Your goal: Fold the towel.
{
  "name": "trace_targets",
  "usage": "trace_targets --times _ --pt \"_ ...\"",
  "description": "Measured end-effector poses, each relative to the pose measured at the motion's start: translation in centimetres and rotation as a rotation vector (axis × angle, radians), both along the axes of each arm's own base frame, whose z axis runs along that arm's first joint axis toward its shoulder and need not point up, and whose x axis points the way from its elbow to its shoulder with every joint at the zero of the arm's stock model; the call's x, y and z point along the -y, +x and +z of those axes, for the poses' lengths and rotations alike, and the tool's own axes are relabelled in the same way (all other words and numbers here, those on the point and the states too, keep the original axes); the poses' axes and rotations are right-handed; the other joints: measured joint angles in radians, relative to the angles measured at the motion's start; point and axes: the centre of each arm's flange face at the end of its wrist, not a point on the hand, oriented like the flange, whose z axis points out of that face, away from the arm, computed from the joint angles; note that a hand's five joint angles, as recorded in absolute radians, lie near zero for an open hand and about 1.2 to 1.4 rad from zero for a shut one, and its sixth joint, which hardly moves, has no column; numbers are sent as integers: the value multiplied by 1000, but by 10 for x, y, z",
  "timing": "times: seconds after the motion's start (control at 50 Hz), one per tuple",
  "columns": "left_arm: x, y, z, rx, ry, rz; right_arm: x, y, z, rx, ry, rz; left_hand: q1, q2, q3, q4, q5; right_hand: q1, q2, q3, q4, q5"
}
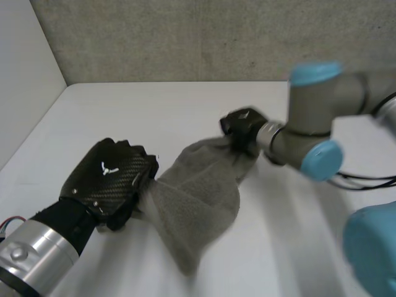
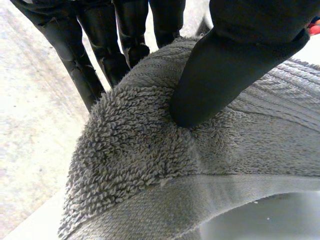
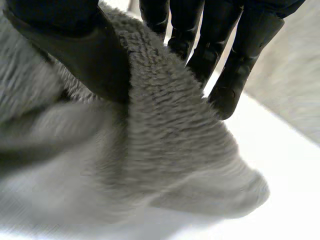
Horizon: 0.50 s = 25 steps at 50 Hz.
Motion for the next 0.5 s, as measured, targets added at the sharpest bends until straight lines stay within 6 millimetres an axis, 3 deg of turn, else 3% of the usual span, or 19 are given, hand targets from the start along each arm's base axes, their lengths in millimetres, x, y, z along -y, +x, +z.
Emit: trace_targets --times 0.06,0.14,0.16,0.24,0.34,0.42,0.5 --pt "9 2 2 -11 -19 23 -6 -23 46 19 -53 -29 0 0 0 0 0 1 -1 0 0 1" --pt "18 4 4 -29 -35 47 -24 -43 72 -13 -83 -17 0 -2 -1 -2 0 1 0 2 0 1" --pt "21 5 5 -41 -40 56 -36 -52 78 -55 -89 3 0 -2 -1 -3 0 1 -1 4 0 1" --pt "27 6 7 -73 -37 70 -69 -71 77 -208 -92 74 0 -2 -1 -3 0 1 -1 12 0 1" --pt "31 5 6 -108 -13 78 -105 -97 58 -439 -64 181 0 -2 -1 -3 0 1 -1 14 0 1" --pt "37 4 2 -117 3 81 -113 -108 48 -514 -61 205 0 -2 -1 -3 0 1 -1 15 0 1" --pt "53 -3 -2 -123 -6 80 -96 -108 46 -477 -123 141 0 -1 0 -2 0 1 -1 17 0 1"
